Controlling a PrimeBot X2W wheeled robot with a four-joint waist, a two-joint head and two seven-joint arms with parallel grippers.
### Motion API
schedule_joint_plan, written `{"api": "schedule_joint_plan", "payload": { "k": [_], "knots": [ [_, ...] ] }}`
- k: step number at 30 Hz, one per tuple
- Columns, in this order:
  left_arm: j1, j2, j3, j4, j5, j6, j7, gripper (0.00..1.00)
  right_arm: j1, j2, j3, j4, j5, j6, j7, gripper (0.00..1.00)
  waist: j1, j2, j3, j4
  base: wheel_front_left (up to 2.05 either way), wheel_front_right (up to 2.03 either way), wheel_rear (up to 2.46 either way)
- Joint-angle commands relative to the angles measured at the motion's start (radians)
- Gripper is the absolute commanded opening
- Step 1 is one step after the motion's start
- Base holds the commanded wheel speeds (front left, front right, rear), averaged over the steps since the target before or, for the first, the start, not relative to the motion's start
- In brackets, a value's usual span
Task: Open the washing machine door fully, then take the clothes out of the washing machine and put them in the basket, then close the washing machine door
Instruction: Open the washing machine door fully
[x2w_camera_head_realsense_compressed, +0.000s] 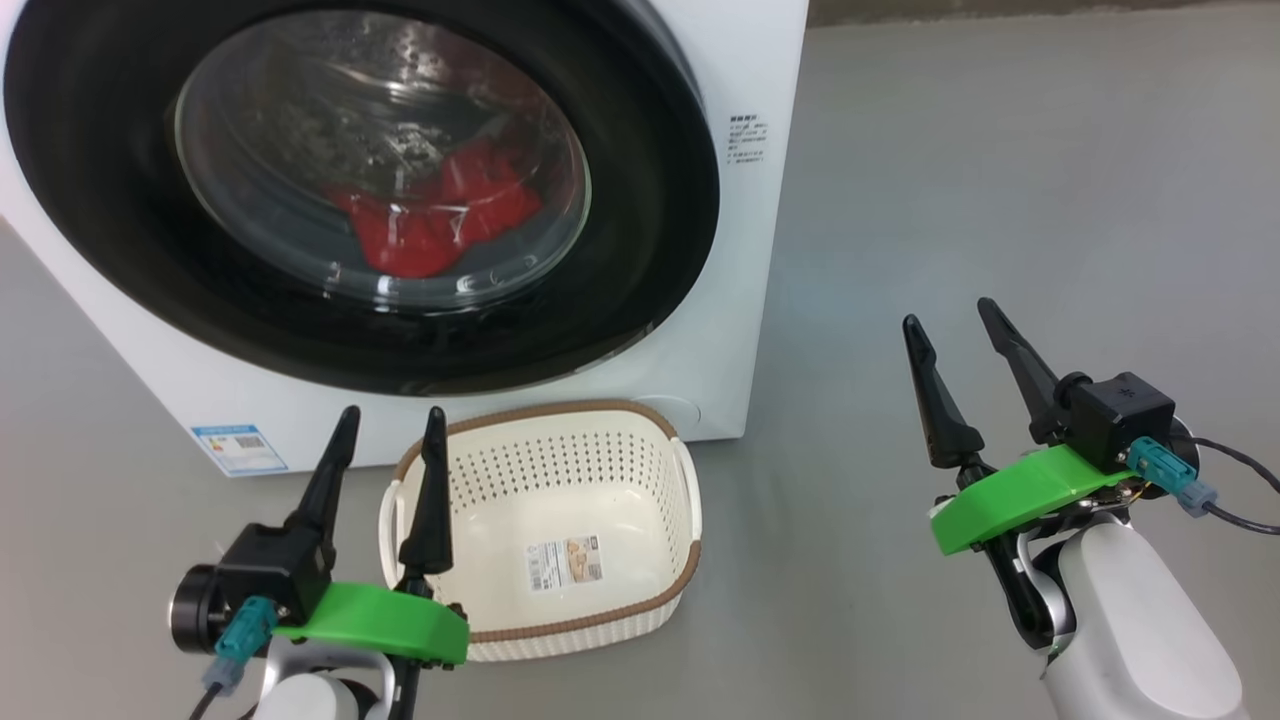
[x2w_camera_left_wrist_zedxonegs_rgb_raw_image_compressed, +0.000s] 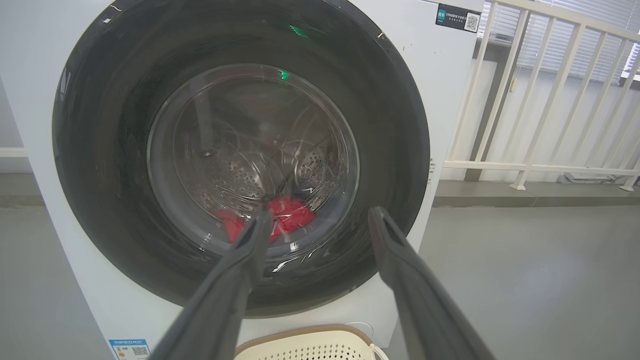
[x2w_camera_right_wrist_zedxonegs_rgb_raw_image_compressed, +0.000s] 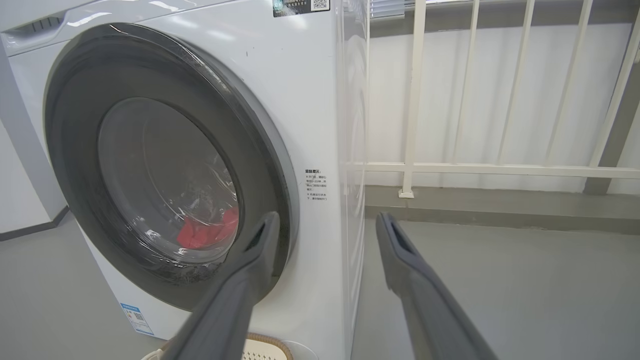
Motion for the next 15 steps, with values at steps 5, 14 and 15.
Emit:
{"api": "schedule_joint_plan", "payload": {
  "k": [5,14,15],
  "knots": [
    [-0.035,0.018,0.016,-0.060,-0.004,0.005,-0.012,1.00,-0.050,0.002,0.005,-0.036,-0.019,0.000,-0.006,1.00,0.0000,-0.0001,0.050,0.018,0.00,0.00,0.00],
    [-0.058,0.018,0.005,-0.140,0.001,0.000,-0.012,1.00,-0.121,0.002,-0.014,-0.043,-0.036,0.000,-0.006,0.29,0.0000,-0.0001,0.141,0.044,0.00,0.00,0.00],
    [-0.061,0.018,0.005,-0.149,0.002,0.000,-0.012,1.00,-0.131,0.002,-0.014,-0.042,-0.037,0.000,-0.006,0.00,0.0000,-0.0001,0.148,0.046,0.00,0.00,0.00]
  ]
}}
